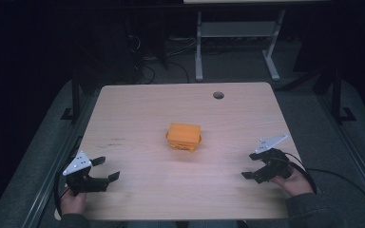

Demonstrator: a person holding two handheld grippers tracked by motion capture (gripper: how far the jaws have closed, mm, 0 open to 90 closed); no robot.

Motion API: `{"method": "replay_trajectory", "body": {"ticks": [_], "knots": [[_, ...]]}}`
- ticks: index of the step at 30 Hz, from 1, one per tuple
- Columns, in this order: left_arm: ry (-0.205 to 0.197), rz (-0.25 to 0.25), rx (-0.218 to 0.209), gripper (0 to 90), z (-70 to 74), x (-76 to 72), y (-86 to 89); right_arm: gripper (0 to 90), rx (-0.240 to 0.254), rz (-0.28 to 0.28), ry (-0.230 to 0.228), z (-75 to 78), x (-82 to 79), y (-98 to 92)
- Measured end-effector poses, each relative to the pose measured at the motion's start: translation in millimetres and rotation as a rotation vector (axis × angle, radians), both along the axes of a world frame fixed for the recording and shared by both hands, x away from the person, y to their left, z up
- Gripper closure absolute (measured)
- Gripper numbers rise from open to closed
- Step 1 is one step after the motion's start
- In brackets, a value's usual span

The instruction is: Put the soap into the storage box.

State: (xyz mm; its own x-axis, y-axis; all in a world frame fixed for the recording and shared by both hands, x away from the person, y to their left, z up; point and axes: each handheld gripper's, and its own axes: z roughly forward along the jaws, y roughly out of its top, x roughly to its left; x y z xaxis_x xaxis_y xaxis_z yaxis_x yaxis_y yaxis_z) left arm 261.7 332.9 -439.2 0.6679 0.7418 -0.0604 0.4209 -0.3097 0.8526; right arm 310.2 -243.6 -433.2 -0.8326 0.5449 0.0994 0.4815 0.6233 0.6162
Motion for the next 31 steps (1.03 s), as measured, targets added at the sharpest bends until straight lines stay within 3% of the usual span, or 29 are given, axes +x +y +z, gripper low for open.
{"method": "replay_trajectory", "body": {"ticks": [7,10,15,20,28,31], "knots": [[0.041,0.009,0.006,14.3,-1.4,3.2,-3.1,18.9,0.013,-0.013,0.001,-9.4,-11.1,-7.8],[0.040,-0.016,0.018,14.3,-2.0,2.9,-5.4,18.8,0.021,-0.017,-0.003,-13.4,-15.0,-10.6],[0.071,-0.016,0.043,14.3,-3.4,4.7,-12.0,18.7,0.047,-0.032,-0.002,-18.3,-23.8,-14.7],[0.102,-0.056,0.054,14.3,-6.9,4.8,-18.3,18.6,0.056,-0.047,-0.005,-22.4,-32.9,-20.0],[0.072,-0.118,0.076,14.3,-5.7,-2.8,-31.4,18.2,0.108,-0.074,-0.057,-21.8,-52.9,-30.8],[0.069,-0.137,0.079,14.3,-4.5,-5.0,-36.1,18.2,0.101,-0.071,-0.072,-21.0,-58.4,-29.0]]}}
